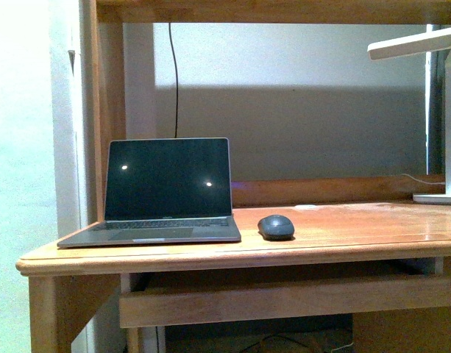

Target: Place mouse

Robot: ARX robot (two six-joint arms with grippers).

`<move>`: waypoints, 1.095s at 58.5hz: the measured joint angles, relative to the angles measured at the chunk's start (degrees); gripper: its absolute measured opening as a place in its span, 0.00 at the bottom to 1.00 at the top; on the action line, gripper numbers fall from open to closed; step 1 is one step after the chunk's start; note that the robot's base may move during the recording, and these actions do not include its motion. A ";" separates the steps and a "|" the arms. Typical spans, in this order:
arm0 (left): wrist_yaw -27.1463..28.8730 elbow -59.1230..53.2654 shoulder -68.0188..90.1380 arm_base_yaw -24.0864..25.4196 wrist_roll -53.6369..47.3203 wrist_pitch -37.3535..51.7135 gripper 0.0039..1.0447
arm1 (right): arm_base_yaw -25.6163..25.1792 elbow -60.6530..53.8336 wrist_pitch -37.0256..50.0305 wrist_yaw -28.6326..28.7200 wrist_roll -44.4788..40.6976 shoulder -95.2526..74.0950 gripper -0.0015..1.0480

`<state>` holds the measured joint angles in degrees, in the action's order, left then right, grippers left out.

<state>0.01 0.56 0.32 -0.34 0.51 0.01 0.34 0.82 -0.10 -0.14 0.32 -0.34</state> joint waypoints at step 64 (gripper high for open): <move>0.00 0.00 0.00 0.00 0.00 0.00 0.93 | -0.11 0.00 0.00 0.02 -0.13 0.00 0.93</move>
<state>0.01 0.56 0.32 -0.34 0.51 0.01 0.23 0.82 -0.10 -0.12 0.19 -0.34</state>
